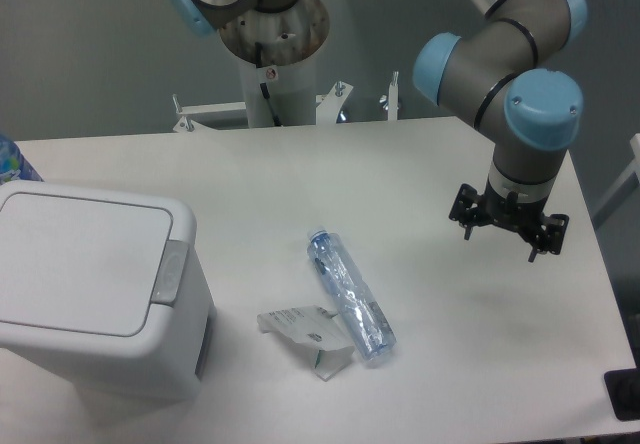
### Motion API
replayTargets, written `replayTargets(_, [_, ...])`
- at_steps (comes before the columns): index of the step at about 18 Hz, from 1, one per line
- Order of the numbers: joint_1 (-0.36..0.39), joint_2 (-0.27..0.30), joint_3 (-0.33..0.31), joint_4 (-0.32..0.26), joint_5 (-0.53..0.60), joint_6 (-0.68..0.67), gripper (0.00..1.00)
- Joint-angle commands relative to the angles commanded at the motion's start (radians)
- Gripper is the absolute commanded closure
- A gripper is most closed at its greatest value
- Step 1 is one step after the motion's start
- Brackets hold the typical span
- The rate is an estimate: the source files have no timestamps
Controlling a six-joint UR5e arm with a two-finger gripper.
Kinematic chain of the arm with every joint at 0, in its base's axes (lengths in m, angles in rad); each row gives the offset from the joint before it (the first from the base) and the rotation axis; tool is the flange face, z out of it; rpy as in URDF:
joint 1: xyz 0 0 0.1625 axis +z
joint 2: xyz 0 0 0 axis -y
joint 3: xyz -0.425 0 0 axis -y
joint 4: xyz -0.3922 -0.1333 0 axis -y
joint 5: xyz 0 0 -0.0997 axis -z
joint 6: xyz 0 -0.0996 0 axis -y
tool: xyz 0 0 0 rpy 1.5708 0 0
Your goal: Open the trash can
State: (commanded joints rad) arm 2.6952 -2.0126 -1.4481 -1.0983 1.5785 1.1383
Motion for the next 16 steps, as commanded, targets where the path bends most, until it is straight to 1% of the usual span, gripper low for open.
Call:
replayTargets(2, [-0.003,0.0,0.002,-0.002,0.005,-0.005,0.0])
replayTargets(3, [-0.005,0.009,-0.004,-0.008,0.005,-0.005,0.0])
replayTargets(5, [-0.008,0.034,0.002,-0.061,0.0,-0.012,0.0])
replayTargets(6, [-0.009,0.043,0.003,-0.081,-0.002,-0.017,0.0])
replayTargets(7, [-0.012,0.052,0.006,-0.089,-0.005,-0.023,0.0])
replayTargets(13, [-0.046,0.109,0.015,-0.092,-0.101,-0.135,0.0])
replayTargets(16, [-0.067,0.129,0.032,-0.095,-0.155,-0.224,0.0])
